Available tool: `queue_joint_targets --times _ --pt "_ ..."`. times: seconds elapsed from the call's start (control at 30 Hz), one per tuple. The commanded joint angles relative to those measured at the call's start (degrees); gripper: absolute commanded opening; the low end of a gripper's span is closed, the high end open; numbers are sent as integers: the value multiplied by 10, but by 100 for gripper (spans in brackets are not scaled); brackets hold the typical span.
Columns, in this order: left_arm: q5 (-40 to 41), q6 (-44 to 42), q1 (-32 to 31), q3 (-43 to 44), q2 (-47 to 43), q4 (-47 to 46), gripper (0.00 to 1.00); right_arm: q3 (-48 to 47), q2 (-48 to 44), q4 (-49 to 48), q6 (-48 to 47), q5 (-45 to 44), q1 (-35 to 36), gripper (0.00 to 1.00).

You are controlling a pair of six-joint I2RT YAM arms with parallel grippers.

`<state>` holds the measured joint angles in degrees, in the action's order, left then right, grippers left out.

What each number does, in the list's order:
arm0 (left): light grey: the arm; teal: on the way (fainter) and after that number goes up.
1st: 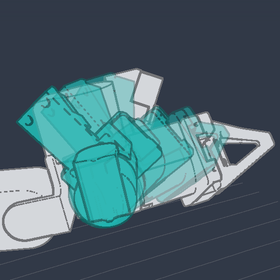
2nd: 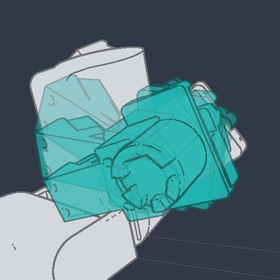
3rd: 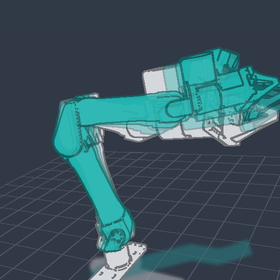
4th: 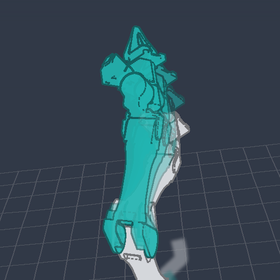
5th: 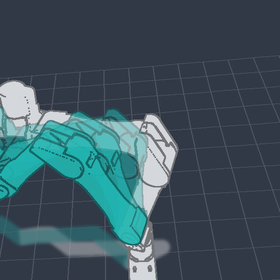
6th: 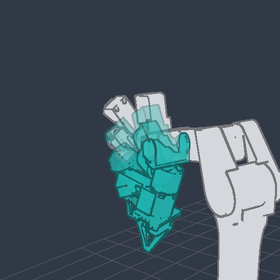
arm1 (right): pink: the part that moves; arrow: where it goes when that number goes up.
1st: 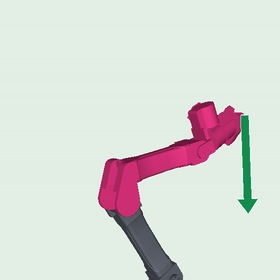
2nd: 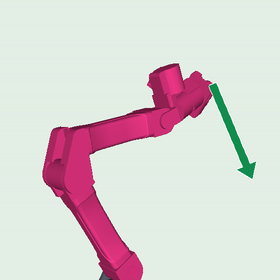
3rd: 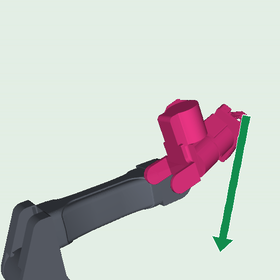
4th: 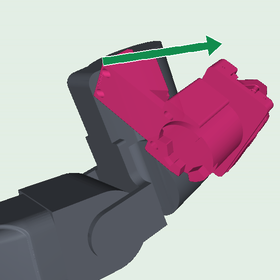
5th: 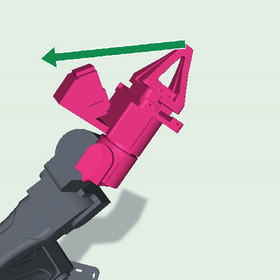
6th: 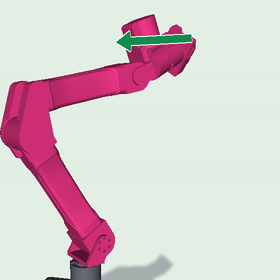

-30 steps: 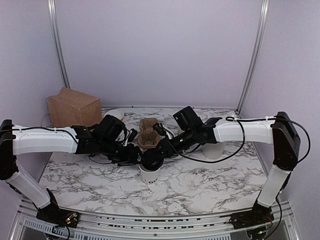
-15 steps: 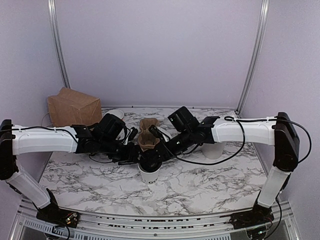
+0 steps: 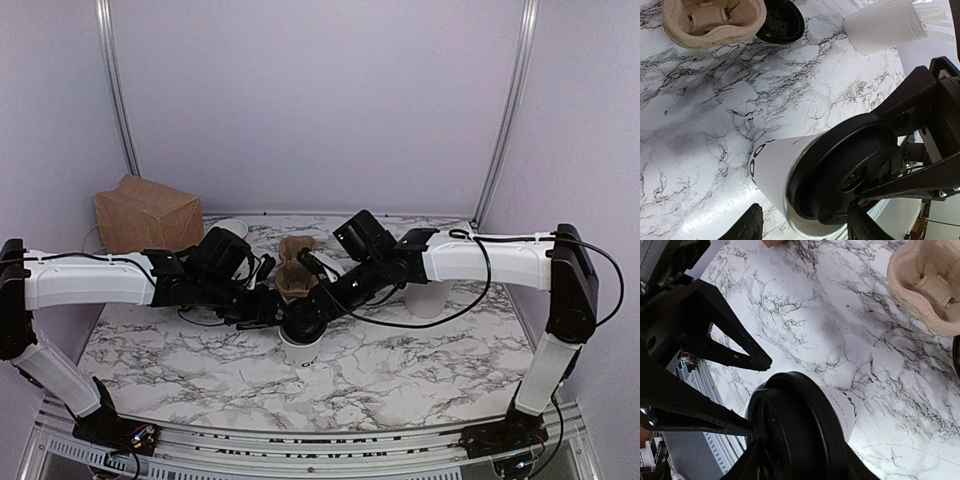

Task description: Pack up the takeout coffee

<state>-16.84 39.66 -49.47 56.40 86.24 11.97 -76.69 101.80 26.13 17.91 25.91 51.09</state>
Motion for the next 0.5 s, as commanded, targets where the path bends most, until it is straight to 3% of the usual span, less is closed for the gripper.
queue_joint_targets --times 0.0,0.47 --pt "7 -5 -2 10 7 -4 58 -29 10 24 -19 -27 10 45" --pt "7 -5 -6 15 11 -4 58 -59 19 64 -47 -71 23 49"
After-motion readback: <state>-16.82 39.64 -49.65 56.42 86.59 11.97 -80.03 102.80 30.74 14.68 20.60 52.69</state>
